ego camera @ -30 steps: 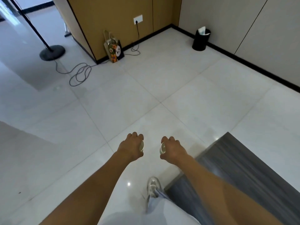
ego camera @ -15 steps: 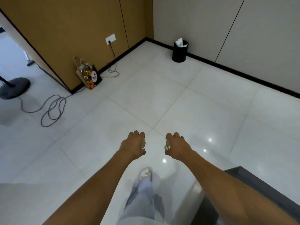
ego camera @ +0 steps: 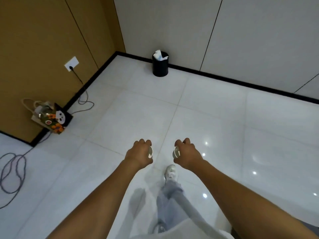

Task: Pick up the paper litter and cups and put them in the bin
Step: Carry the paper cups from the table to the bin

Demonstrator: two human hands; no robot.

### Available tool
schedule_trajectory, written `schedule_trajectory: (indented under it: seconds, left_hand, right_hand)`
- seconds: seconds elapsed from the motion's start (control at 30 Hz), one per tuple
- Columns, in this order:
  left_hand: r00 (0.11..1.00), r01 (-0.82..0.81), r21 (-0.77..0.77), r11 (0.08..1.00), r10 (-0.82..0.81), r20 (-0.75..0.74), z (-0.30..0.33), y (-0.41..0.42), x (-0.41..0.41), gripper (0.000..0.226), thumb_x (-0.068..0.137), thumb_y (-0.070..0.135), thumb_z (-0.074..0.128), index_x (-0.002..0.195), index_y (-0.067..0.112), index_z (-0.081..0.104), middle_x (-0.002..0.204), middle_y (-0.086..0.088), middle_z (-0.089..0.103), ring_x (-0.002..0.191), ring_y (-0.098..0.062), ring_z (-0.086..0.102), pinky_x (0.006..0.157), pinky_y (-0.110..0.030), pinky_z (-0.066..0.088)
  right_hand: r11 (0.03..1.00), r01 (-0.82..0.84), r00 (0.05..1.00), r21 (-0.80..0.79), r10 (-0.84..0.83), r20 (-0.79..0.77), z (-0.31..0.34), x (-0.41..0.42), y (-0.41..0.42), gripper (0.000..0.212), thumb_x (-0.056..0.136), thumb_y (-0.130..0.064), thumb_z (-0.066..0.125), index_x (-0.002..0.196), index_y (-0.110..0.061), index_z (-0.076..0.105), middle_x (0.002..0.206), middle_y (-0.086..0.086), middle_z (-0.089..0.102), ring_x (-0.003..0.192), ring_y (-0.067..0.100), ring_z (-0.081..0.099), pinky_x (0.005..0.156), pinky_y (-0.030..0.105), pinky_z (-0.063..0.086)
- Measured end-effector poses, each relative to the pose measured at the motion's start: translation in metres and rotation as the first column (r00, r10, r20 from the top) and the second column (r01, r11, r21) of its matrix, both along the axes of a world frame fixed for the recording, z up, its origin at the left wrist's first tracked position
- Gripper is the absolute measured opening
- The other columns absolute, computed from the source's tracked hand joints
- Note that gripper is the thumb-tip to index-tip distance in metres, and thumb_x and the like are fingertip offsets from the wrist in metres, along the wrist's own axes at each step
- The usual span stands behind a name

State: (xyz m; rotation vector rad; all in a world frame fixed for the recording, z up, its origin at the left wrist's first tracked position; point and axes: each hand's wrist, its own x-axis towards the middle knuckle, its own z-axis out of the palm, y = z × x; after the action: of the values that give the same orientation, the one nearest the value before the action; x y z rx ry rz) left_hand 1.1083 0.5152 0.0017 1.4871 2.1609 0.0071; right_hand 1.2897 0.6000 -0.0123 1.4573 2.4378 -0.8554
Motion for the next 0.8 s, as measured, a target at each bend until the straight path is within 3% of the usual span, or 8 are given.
schedule_trajectory:
  seconds: [0.33,0.63,0.8]
  left_hand:
    - [1.000,0.014,0.023,1.000,-0.013,-0.022,0.011,0.245,-0.130,0.047,0.083,0.030,0.064,0.124,0.021,0.044,0.122,-0.001,0.046,0.120,-0.021,0.039,0.081,-0.034,0.047]
    - [1.000,-0.009,0.031,0.999,0.010,-0.019,0.002,0.408,-0.283,0.046,0.080,0.032,0.067,0.121,0.021,0.047,0.118,-0.001,0.049,0.113,-0.020,0.044,0.081,-0.033,0.049]
    - [0.998,0.045,0.050,0.998,-0.043,-0.040,-0.002,0.515,-0.381,0.043,0.081,0.031,0.066,0.118,0.018,0.048,0.114,-0.002,0.050,0.110,-0.021,0.046,0.082,-0.032,0.050]
  right_hand:
    - [1.000,0.030,0.999,0.006,-0.030,0.013,0.007,-0.134,0.244,0.051,0.082,-0.025,0.067,0.125,-0.017,0.043,0.124,0.009,0.036,0.109,0.030,0.045,0.080,0.038,0.052]
    - [1.000,0.006,1.000,-0.014,-0.006,0.028,0.002,-0.279,0.417,0.053,0.081,-0.025,0.066,0.127,-0.016,0.042,0.123,0.009,0.037,0.108,0.032,0.046,0.080,0.036,0.050]
    - [0.995,0.090,0.996,-0.039,-0.090,0.018,-0.003,-0.369,0.515,0.052,0.081,-0.024,0.066,0.126,-0.017,0.042,0.122,0.008,0.037,0.108,0.030,0.046,0.076,0.034,0.049]
